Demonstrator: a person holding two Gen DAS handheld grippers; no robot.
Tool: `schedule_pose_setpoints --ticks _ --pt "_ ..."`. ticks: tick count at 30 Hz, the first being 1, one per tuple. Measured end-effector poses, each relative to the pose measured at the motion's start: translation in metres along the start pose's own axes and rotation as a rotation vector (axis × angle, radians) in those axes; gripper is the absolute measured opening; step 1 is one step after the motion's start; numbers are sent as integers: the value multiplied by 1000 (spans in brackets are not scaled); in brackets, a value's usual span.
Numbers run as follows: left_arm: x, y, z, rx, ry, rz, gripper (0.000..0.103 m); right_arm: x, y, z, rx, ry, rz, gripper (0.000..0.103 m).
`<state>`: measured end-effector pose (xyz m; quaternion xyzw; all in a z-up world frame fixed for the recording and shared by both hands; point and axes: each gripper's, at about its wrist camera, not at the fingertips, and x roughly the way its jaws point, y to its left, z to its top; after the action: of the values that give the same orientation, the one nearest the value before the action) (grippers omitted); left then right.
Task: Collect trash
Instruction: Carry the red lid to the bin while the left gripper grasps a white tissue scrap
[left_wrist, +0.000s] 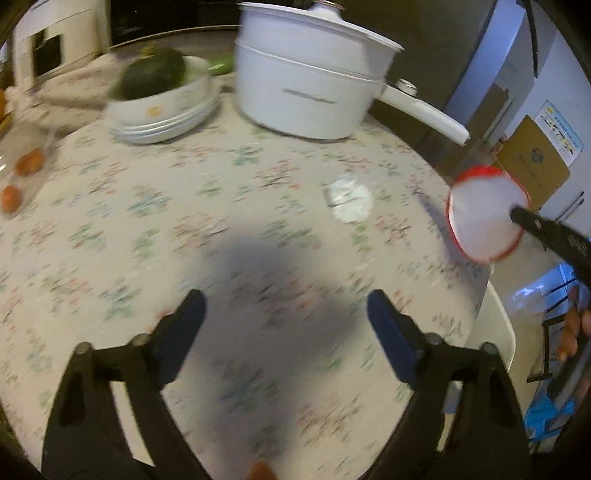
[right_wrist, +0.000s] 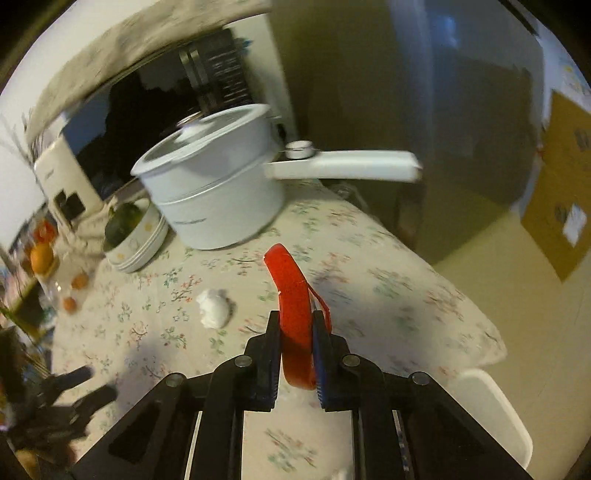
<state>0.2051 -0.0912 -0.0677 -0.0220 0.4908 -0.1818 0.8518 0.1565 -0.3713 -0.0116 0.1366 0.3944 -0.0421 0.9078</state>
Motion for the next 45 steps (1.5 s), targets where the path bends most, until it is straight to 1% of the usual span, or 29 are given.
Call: schedule_pose_setpoints --ticks 4,6,9,11,13,15,16,18,21,25,30,32,35,38,40,45 --pt "34 -29 22 24 -4 -26 72 -16 -31 -9 -7 15 -19 16" --pt "47 -41 30 35 -11 -36 62 -23 -47 -13 5 18 -19 16" --pt "65 -59 40 60 -44 -13 53 -31 -67 -16 22 16 -24 16" --pt "76 -65 46 54 -54 -6 49 -34 -78 -18 25 17 -32 16" --pt "88 -67 51 43 -51 10 41 -34 -84 -21 21 23 -43 16" --pt "95 -68 54 39 -48 22 30 -33 -91 -24 25 34 -47 16" --pt "97 -68 55 40 -50 21 29 -33 -94 -26 27 38 -49 16" --pt "95 -70 57 48 -61 25 24 -35 -99 -29 28 43 -55 16" --pt "87 -72 54 58 -52 9 22 -42 -106 -34 33 41 -67 16" --pt "64 -79 42 90 -49 -11 22 -57 -114 -42 63 42 -84 16" --pt "18 -93 18 127 -53 -72 22 -80 -120 -55 96 40 -101 16" --pt "0 -103 7 148 -51 -103 22 -88 -124 -62 124 50 -104 16" --pt "-23 -120 -16 193 -41 -156 22 -92 -125 -72 131 73 -124 16" --pt "-35 -137 -38 220 -20 -206 22 -93 -129 -88 133 113 -136 16" --pt "-36 -149 -52 243 -2 -230 22 -94 -133 -96 142 129 -143 16" --pt "-24 -177 -75 281 51 -251 22 -90 -146 -106 171 160 -156 16"
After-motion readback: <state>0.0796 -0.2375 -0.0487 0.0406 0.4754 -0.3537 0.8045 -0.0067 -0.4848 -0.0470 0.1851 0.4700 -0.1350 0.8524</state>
